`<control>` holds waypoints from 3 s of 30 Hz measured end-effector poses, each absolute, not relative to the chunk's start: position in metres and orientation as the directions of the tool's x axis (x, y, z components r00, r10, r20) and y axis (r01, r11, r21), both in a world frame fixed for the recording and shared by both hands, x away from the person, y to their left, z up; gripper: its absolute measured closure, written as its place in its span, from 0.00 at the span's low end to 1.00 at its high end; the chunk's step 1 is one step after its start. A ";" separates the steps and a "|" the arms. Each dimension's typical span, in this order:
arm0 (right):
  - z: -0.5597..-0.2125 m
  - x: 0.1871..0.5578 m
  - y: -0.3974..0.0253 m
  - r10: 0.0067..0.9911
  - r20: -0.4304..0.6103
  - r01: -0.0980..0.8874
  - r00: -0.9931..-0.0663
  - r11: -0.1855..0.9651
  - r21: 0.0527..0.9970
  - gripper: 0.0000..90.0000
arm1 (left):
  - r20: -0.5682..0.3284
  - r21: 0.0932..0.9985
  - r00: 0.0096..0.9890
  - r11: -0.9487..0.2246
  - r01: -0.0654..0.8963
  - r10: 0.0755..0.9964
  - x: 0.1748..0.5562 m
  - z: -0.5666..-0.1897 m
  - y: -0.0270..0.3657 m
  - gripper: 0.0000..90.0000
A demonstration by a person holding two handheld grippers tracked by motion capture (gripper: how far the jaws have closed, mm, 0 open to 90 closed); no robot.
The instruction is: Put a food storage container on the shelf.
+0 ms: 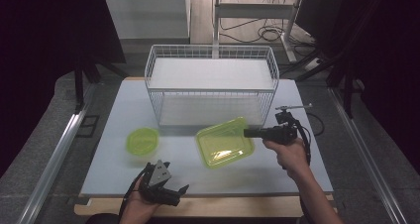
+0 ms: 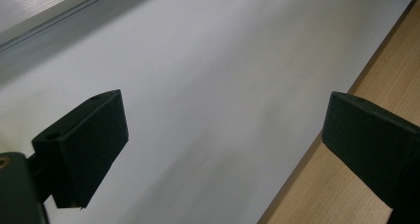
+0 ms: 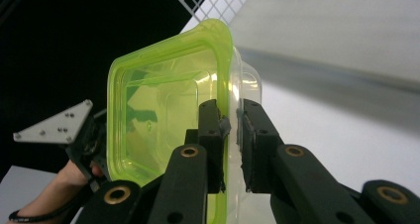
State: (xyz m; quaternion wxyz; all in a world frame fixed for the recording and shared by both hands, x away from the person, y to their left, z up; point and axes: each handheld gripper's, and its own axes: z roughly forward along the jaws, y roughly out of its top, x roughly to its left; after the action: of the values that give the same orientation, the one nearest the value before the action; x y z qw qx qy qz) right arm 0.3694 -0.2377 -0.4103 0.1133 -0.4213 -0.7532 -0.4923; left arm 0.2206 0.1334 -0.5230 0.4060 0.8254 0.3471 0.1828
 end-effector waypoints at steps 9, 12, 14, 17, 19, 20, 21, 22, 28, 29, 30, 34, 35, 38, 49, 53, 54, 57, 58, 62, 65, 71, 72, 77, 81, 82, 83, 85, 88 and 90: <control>-0.378 0.381 -0.231 0.521 0.561 0.713 -0.644 0.142 0.686 0.89 | 0.020 0.796 0.694 -0.431 0.425 0.720 0.221 -0.523 0.134 0.05; -0.369 0.383 -0.229 0.519 0.554 0.704 -0.650 0.138 0.696 0.89 | 0.022 0.795 0.695 -0.433 0.424 0.719 0.220 -0.523 0.134 0.05; -0.357 0.387 -0.227 0.521 0.546 0.694 -0.656 0.131 0.708 0.90 | 0.026 0.795 0.696 -0.437 0.421 0.717 0.220 -0.523 0.133 0.05; -0.347 0.392 -0.226 0.523 0.540 0.684 -0.660 0.121 0.719 0.90 | 0.027 0.795 0.698 -0.439 0.419 0.715 0.220 -0.524 0.133 0.05; -0.343 0.394 -0.225 0.522 0.538 0.681 -0.662 0.120 0.722 0.90 | 0.028 0.794 0.699 -0.440 0.419 0.715 0.220 -0.524 0.133 0.05; -0.340 0.396 -0.224 0.523 0.536 0.679 -0.662 0.119 0.724 0.89 | 0.028 0.793 0.699 -0.442 0.419 0.714 0.220 -0.524 0.133 0.05; -0.336 0.398 -0.222 0.524 0.529 0.673 -0.667 0.121 0.729 0.90 | 0.028 0.794 0.700 -0.441 0.418 0.714 0.221 -0.524 0.133 0.05; -0.330 0.402 -0.220 0.528 0.525 0.670 -0.667 0.118 0.733 0.90 | 0.029 0.794 0.700 -0.441 0.418 0.714 0.221 -0.524 0.133 0.04; -0.319 0.414 -0.212 0.537 0.524 0.667 -0.661 0.102 0.738 0.90 | 0.027 0.796 0.701 -0.440 0.417 0.713 0.220 -0.524 0.133 0.04; -0.317 0.416 -0.210 0.540 0.523 0.667 -0.660 0.099 0.739 0.90 | 0.023 0.798 0.700 -0.435 0.417 0.714 0.220 -0.524 0.132 0.04; -0.317 0.416 -0.210 0.540 0.523 0.667 -0.660 0.099 0.739 0.90 | 0.023 0.798 0.700 -0.435 0.417 0.714 0.220 -0.524 0.132 0.04; -0.309 0.425 -0.205 0.549 0.519 0.661 -0.656 0.086 0.745 0.90 | 0.023 0.797 0.701 -0.436 0.418 0.713 0.220 -0.524 0.132 0.04; -0.305 0.429 -0.202 0.554 0.511 0.654 -0.657 0.082 0.752 0.90 | 0.024 0.796 0.701 -0.438 0.417 0.712 0.220 -0.524 0.132 0.04; -0.301 0.433 -0.199 0.560 0.510 0.653 -0.654 0.076 0.754 0.90 | 0.023 0.796 0.702 -0.438 0.418 0.712 0.220 -0.524 0.132 0.04; -0.287 0.456 -0.189 0.618 0.493 0.646 -0.613 0.032 0.762 0.89 | 0.026 0.796 0.706 -0.442 0.414 0.708 0.220 -0.524 0.131 0.05; -0.285 0.464 -0.184 0.640 0.493 0.651 -0.589 0.014 0.759 0.89 | 0.027 0.795 0.708 -0.444 0.413 0.706 0.220 -0.524 0.131 0.05; -0.285 0.466 -0.184 0.645 0.491 0.651 -0.586 0.013 0.759 0.89 | 0.026 0.795 0.708 -0.444 0.413 0.706 0.220 -0.524 0.131 0.05; -0.286 0.473 -0.180 0.664 0.488 0.653 -0.567 0.001 0.757 0.89 | 0.027 0.794 0.712 -0.448 0.411 0.702 0.219 -0.524 0.130 0.05; -0.287 0.475 -0.180 0.669 0.487 0.655 -0.562 0.000 0.756 0.89 | 0.028 0.794 0.713 -0.449 0.410 0.701 0.219 -0.524 0.130 0.05; -0.291 0.482 -0.178 0.681 0.492 0.660 -0.542 -0.017 0.751 0.89 | 0.031 0.792 0.716 -0.454 0.408 0.697 0.219 -0.525 0.128 0.05; -0.293 0.486 -0.176 0.689 0.492 0.661 -0.533 -0.024 0.750 0.89 | 0.031 0.791 0.718 -0.456 0.407 0.696 0.219 -0.525 0.128 0.05; -0.296 0.490 -0.173 0.710 0.475 0.662 -0.520 -0.016 0.749 0.89 | 0.031 0.792 0.717 -0.455 0.407 0.696 0.219 -0.525 0.128 0.05; -0.296 0.491 -0.172 0.716 0.468 0.660 -0.519 -0.013 0.751 0.89 | 0.031 0.792 0.718 -0.456 0.407 0.695 0.219 -0.525 0.128 0.05; -0.297 0.490 -0.169 0.747 0.434 0.653 -0.503 0.000 0.757 0.86 | 0.034 0.788 0.722 -0.462 0.405 0.691 0.218 -0.525 0.128 0.05; -0.297 0.491 -0.167 0.776 0.388 0.644 -0.497 0.030 0.764 0.84 | 0.035 0.787 0.725 -0.466 0.405 0.688 0.218 -0.525 0.127 0.05; -0.297 0.491 -0.167 0.780 0.381 0.643 -0.497 0.037 0.765 0.83 | 0.035 0.786 0.725 -0.467 0.405 0.688 0.218 -0.525 0.127 0.05; -0.298 0.491 -0.166 0.786 0.370 0.641 -0.495 0.043 0.766 0.83 | 0.035 0.785 0.726 -0.468 0.406 0.687 0.218 -0.526 0.127 0.05; -0.299 0.492 -0.165 0.805 0.331 0.628 -0.493 0.066 0.775 0.83 | 0.035 0.785 0.726 -0.469 0.405 0.687 0.218 -0.526 0.127 0.05; -0.299 0.493 -0.164 0.813 0.312 0.620 -0.492 0.075 0.781 0.82 | 0.035 0.784 0.727 -0.469 0.405 0.686 0.218 -0.526 0.127 0.05; -0.299 0.494 -0.162 0.818 0.303 0.618 -0.489 0.080 0.782 0.81 | 0.035 0.783 0.728 -0.471 0.406 0.685 0.219 -0.526 0.127 0.05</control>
State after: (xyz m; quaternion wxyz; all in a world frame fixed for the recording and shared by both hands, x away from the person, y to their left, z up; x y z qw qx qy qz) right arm 0.4941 -0.1623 -0.2994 -0.1075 -0.4942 -0.7268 -0.4648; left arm 0.2185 0.1265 -0.5260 0.3988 0.8396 0.3248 0.1751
